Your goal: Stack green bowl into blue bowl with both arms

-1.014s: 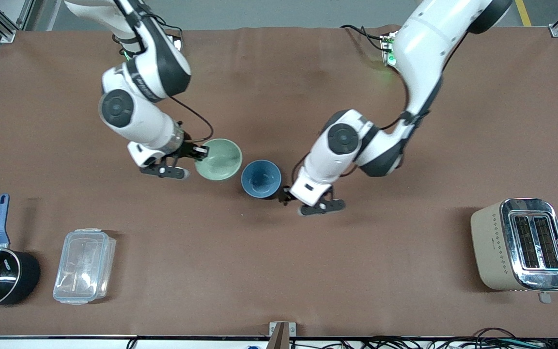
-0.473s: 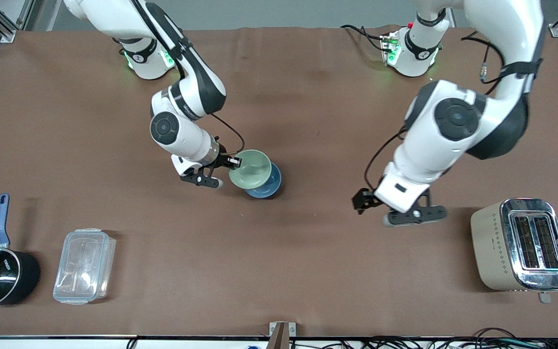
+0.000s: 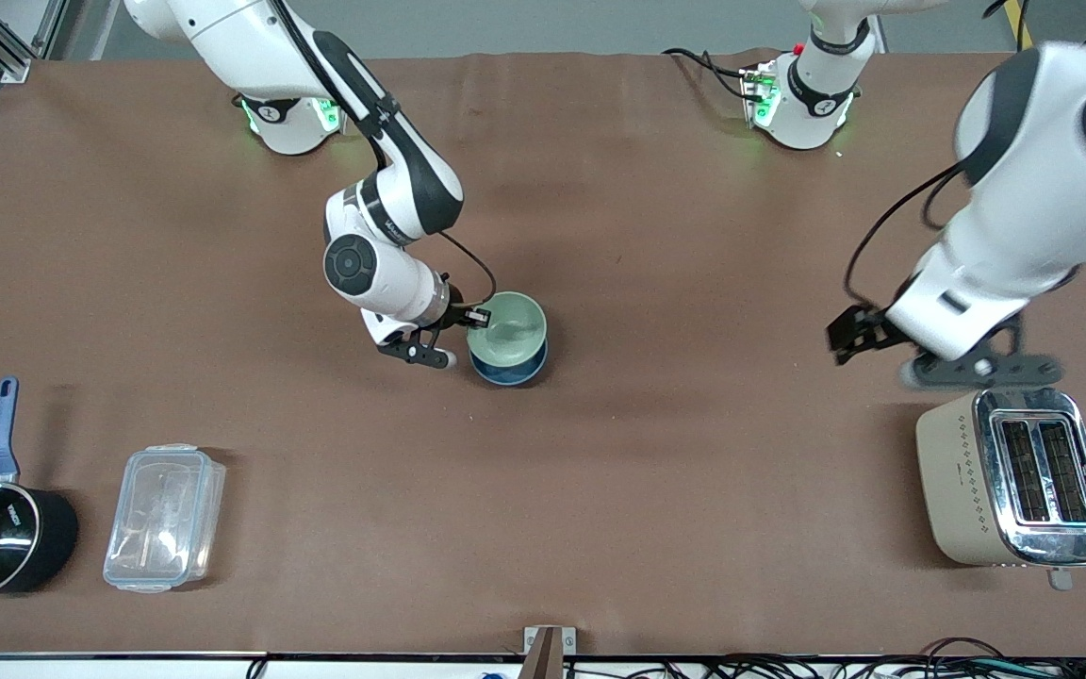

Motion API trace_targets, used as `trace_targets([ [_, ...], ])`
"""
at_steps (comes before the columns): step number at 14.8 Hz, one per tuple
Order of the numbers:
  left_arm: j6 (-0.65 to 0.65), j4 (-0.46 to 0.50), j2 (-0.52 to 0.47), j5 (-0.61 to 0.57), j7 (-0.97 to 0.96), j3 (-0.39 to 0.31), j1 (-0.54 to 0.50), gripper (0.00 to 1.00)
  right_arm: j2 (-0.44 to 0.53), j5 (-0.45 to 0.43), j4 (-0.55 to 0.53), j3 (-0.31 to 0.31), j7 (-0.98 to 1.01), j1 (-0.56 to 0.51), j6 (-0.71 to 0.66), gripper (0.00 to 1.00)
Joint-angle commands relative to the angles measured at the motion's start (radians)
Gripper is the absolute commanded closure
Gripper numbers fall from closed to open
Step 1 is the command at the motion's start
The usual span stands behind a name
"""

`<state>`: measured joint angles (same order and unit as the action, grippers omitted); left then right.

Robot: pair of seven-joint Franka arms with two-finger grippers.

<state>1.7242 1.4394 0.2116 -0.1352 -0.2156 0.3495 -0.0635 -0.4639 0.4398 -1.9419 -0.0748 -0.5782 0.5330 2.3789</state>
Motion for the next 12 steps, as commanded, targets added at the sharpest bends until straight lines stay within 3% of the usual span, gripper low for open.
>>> trace_targets([
  [1,-0.055,0.039,-0.09,0.038,0.085,-0.003,-0.018,0.0,-0.013,0.028,0.014,0.009,-0.002,0.013,0.0,0.98],
  [4,-0.107,0.114,-0.171,0.065,0.123,-0.067,0.031,0.0,-0.015,0.028,0.015,0.009,0.003,0.012,0.02,0.96],
  [7,-0.11,0.121,-0.186,0.075,0.145,-0.197,0.126,0.0,-0.021,0.027,0.017,0.01,0.006,0.004,0.071,0.96],
  [12,-0.103,0.174,-0.251,0.108,0.159,-0.218,0.13,0.0,-0.03,0.027,0.017,0.01,0.006,0.008,0.071,0.92],
])
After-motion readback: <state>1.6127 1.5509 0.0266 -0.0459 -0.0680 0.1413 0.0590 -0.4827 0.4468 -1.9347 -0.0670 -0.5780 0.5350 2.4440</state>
